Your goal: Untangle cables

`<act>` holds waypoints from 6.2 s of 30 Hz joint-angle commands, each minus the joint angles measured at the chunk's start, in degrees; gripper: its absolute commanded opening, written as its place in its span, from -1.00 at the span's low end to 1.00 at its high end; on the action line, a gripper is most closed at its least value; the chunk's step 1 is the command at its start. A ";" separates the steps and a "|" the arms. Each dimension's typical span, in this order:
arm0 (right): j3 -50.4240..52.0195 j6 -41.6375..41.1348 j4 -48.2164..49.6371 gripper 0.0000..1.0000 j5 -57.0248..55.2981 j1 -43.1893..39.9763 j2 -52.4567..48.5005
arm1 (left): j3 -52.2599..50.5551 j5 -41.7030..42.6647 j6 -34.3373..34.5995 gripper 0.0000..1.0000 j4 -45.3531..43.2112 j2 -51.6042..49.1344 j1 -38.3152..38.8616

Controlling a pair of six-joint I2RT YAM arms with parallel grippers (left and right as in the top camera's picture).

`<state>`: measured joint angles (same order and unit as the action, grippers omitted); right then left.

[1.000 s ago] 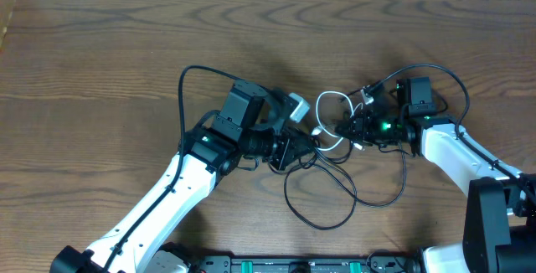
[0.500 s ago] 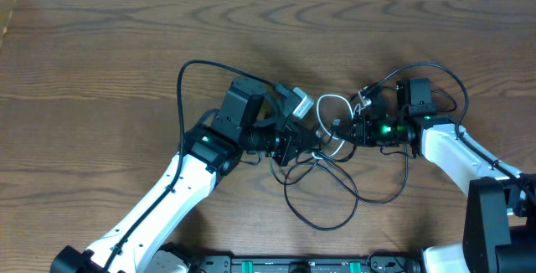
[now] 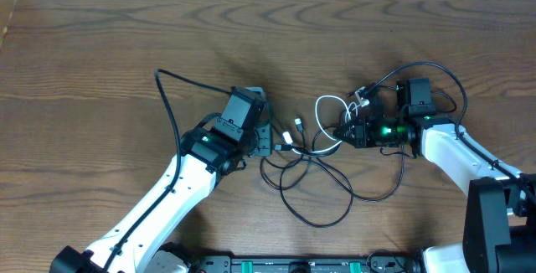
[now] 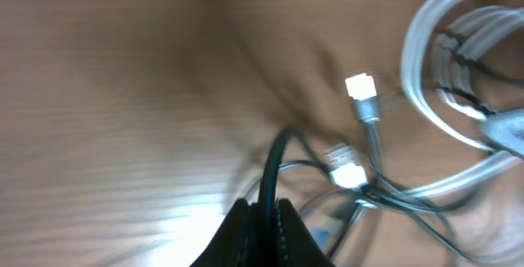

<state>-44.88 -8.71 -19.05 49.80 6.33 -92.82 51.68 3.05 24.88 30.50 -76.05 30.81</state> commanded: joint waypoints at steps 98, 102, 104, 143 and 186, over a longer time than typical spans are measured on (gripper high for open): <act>-36.65 0.90 -8.72 -0.98 -56.72 -21.99 2.12 | -0.52 -6.64 14.23 0.96 9.31 -15.28 -6.91; -36.65 -3.10 -10.60 -0.98 -56.72 -25.70 -0.96 | -0.52 -6.67 14.23 0.98 9.31 -15.28 -6.91; -36.65 -3.28 -11.41 -0.98 -56.72 -27.19 -2.75 | -0.52 -6.64 14.23 0.97 9.31 -15.28 -6.91; -36.63 -7.10 -18.71 0.99 -31.41 -35.12 -15.23 | -0.52 -6.67 14.23 0.98 9.31 -15.28 -6.91; -36.63 -7.10 -18.71 0.99 -31.43 -35.15 -15.23 | -0.52 -6.67 14.23 0.98 9.31 -15.28 -6.91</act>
<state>-80.42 -15.53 -37.71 17.65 -28.99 -107.85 51.75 -3.11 39.00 39.66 -90.78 24.10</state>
